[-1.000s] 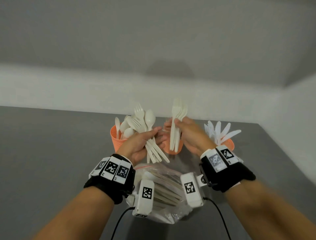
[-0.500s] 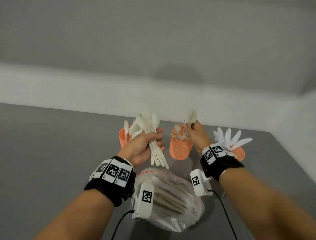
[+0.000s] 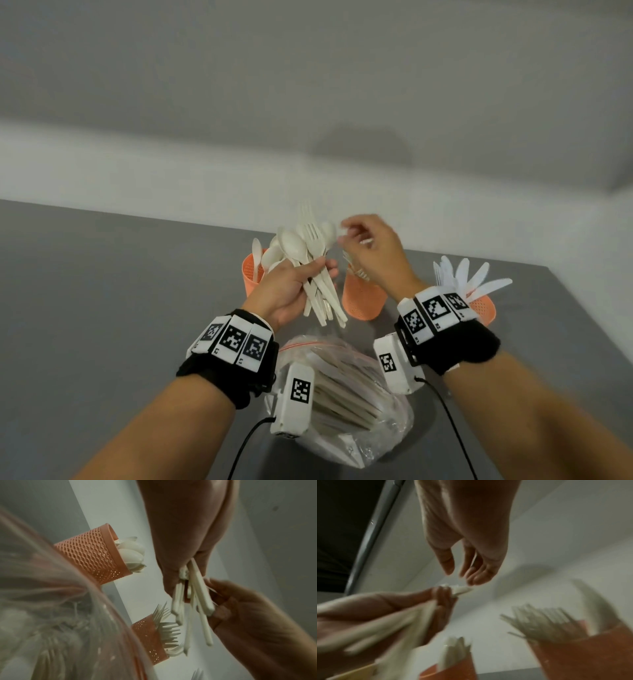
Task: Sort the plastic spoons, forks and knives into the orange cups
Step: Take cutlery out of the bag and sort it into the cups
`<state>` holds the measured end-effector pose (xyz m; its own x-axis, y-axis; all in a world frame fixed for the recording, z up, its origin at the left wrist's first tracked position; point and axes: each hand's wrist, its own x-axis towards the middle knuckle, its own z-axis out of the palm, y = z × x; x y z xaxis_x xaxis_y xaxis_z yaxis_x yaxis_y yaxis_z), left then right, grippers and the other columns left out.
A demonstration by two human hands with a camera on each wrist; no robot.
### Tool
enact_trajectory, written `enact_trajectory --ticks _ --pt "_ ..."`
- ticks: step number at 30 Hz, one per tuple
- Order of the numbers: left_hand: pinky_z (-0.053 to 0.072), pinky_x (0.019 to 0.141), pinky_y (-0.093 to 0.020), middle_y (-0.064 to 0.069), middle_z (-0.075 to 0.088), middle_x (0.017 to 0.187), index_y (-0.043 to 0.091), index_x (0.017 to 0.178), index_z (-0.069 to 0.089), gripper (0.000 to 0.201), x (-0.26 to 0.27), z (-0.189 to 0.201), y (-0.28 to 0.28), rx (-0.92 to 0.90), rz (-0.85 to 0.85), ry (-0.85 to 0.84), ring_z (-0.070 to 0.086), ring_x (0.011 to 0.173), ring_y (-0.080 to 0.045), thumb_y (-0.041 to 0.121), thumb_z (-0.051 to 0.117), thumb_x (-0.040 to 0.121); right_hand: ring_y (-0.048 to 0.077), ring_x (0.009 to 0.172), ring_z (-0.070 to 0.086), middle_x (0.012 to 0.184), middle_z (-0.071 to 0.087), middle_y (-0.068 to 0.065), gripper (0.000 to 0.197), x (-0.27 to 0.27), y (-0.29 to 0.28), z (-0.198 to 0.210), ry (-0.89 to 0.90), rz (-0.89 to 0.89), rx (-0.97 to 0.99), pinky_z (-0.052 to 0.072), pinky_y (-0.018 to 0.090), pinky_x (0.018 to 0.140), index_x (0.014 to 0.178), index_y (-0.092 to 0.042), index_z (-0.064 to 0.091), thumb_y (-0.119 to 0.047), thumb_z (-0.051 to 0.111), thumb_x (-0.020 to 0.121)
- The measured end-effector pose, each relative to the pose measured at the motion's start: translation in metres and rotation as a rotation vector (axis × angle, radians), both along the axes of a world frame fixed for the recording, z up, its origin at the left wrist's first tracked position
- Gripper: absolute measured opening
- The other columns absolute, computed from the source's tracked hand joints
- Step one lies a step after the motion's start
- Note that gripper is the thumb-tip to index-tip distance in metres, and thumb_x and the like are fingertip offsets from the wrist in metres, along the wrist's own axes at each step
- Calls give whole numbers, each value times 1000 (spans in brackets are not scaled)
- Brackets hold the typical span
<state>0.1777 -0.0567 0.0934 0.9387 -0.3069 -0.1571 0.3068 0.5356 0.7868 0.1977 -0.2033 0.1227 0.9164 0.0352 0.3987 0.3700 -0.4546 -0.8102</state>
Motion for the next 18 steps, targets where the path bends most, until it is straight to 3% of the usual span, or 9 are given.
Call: enact_trajectory --ticks 1,3,5,7,10,13,15,18 --pt "57 78 -30 -7 74 89 0 111 59 23 -1 1 -1 -24 3 -26 71 84 -15 1 44 94 -1 72 54 84 57 -4 20 -6 8 -1 34 69 -8 42 9 68 98 -7 64 -5 67 79" --pt "52 92 -34 -12 69 109 -2 120 55 30 -4 2 -2 -34 7 -89 66 103 -21 -5 40 94 0 67 53 75 55 -9 22 -14 21 -3 59 81 -47 43 7 66 97 -8 64 -15 72 78" --pt "48 97 -41 -16 67 110 -2 118 56 33 -8 2 -1 50 29 -127 63 108 -28 -11 40 91 1 64 49 71 51 -10 27 -15 26 -4 50 46 -96 41 7 62 98 -10 60 -22 72 78" --pt "47 97 -48 -20 66 108 -2 115 57 30 -10 1 -1 125 63 -146 63 105 -33 -10 43 90 4 59 43 67 48 -7 19 -15 29 -3 27 36 -174 38 16 57 90 -6 56 -21 66 83" --pt "50 94 -45 -15 69 100 -2 116 58 27 -10 1 1 108 83 -130 66 96 -28 -4 46 92 10 62 48 72 52 -2 15 -14 31 -1 81 40 -115 41 25 60 92 -3 52 -18 51 93" --pt "55 85 -34 -9 72 86 -3 97 63 17 -9 0 3 84 90 -102 67 87 -21 -3 48 91 12 65 58 76 59 -1 11 -15 29 5 164 47 153 52 28 65 98 -7 43 -17 40 97" --pt "56 74 -29 -9 69 83 -2 91 63 14 -10 0 2 129 92 -95 67 76 -15 -3 48 91 6 59 53 71 53 -4 10 -14 30 8 105 14 139 49 25 60 98 -9 44 -19 43 97" --pt "56 64 -28 -8 68 80 3 94 63 17 -13 -1 -4 167 92 -143 66 67 -13 -5 48 91 4 56 49 65 47 -9 15 -11 34 6 83 -5 33 45 19 56 97 -13 53 -23 61 88"
